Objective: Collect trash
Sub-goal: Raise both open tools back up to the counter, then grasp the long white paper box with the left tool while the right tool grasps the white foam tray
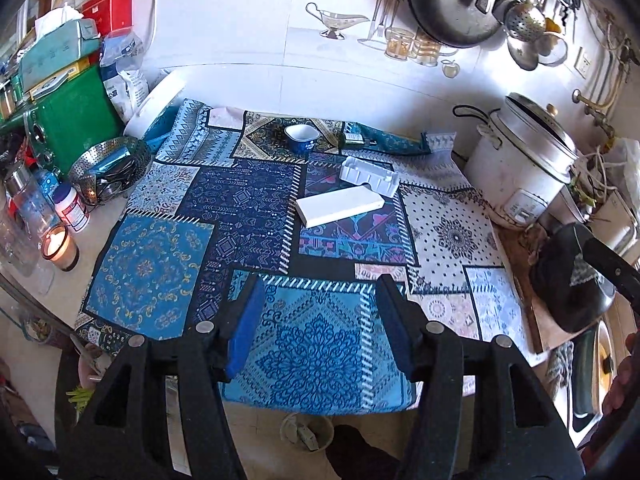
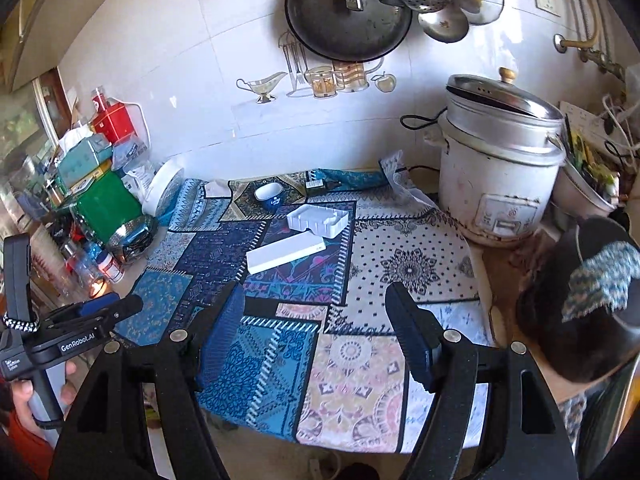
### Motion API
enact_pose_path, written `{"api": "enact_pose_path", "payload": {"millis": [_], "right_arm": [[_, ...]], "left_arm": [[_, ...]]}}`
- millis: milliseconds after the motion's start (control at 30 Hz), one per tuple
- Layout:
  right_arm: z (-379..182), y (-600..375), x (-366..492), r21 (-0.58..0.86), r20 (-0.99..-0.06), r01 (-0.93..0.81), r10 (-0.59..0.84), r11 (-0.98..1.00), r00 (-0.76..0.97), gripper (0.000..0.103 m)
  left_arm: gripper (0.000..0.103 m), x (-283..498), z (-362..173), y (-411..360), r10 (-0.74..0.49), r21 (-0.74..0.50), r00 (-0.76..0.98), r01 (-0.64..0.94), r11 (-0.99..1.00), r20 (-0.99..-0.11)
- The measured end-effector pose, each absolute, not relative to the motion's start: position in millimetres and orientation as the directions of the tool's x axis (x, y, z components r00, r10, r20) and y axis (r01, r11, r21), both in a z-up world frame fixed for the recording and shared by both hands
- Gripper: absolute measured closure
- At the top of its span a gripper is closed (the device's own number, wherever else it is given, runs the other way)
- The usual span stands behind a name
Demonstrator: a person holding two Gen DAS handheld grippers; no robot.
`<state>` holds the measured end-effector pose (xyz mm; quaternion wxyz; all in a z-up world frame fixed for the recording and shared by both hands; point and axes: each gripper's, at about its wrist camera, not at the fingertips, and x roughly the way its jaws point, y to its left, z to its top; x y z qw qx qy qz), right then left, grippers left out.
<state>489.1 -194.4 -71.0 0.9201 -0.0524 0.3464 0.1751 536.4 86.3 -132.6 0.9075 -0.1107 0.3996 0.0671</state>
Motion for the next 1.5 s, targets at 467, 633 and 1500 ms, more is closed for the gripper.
{"api": "enact_pose_path", "payload": {"millis": [467,633,1500], "right_arm": [[-112.7,-200.1,609.2,0.030,-0.756,-0.408,0.288,0.912,0.587,0.033],[-128.3,-199.0,629.6,0.043,-0.774,-0.316,0.231,0.948,0.589,0.033],[-172.4,-145.2,695.6,0.000,-0.857,-0.282,0.145,0.960,0.494,0.033]], "left_arm": [[0.009,685.8,-195.7,62.6,0.061,-0.045,0.564,-0.171,0.984,-0.823],[0.009,746.6,-237.2,69.2,-0.021,-0.031,0.483,-0.013,0.999,-0.875],[0.046,776.0,-307.4,105.9,-0.085,-0.027,0.403,0.147,0.989,-0.911]]}}
